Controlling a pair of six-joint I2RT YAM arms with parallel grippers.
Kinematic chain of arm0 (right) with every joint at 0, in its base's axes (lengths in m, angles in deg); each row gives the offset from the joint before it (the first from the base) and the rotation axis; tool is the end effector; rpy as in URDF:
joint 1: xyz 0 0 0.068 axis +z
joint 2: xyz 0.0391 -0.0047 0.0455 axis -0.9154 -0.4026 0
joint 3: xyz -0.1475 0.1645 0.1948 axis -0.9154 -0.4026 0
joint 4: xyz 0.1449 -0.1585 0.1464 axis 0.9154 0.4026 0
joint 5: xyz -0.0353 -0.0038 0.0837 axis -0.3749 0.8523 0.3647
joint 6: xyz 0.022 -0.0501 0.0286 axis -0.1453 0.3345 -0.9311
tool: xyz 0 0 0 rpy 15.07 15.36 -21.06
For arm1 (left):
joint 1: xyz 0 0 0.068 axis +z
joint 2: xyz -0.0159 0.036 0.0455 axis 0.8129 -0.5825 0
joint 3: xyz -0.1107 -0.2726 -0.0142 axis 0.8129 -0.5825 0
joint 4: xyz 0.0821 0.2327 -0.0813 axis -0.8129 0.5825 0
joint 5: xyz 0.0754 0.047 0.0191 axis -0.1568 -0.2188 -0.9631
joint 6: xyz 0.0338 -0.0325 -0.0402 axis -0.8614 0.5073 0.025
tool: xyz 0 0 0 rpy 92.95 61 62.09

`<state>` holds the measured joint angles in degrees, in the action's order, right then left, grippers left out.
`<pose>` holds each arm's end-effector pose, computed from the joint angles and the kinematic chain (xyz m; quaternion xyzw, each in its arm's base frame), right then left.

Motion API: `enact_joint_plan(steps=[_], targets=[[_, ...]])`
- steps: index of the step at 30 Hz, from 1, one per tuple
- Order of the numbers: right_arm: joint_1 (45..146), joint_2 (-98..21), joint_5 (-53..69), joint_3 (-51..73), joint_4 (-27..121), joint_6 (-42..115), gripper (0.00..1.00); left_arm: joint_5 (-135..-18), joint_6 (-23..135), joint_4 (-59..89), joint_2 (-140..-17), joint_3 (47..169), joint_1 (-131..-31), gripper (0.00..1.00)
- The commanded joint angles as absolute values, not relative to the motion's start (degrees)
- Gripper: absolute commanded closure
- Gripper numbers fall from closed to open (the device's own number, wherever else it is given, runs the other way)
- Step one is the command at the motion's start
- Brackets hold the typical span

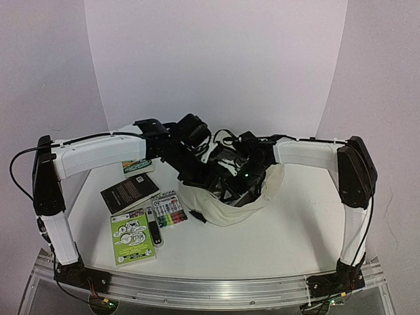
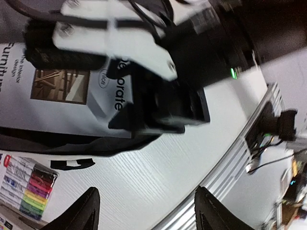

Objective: Pack the student bag
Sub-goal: Place the book in the student bag.

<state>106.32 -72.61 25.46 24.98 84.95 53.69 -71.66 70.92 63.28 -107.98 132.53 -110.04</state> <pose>0.3234 0.2982 0.2161 -0.4507 0.8383 0.2628 0.1579 0.2247 -0.3475 0.3175 0.2725 0.9064 -0.2810 0.1586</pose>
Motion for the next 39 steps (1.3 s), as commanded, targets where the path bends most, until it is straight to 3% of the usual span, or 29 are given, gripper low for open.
enact_joint_plan(steps=[1,14,27,31,36,39], targets=[[104.3,-72.0,29.2,24.1,85.5,52.7,0.35,-74.3,49.9,53.9,-102.8,126.7,-110.6,0.32],[102.6,-77.7,23.5,26.5,85.5,50.6,0.47,-75.7,16.1,59.1,-111.6,133.1,-113.8,0.38],[102.7,-79.5,23.6,26.1,85.5,50.1,0.47,-76.5,5.9,65.5,-123.5,141.8,-115.2,0.43],[102.6,-79.6,23.3,26.4,85.4,50.7,0.47,-78.8,5.0,65.7,-124.6,140.1,-117.1,0.62],[102.9,-79.1,23.0,26.2,85.6,50.9,0.47,-85.5,4.7,64.7,-125.5,140.8,-118.6,0.99],[103.0,-78.8,21.6,25.1,86.0,50.8,0.47,-85.0,6.2,64.0,-124.5,146.1,-118.9,1.0]])
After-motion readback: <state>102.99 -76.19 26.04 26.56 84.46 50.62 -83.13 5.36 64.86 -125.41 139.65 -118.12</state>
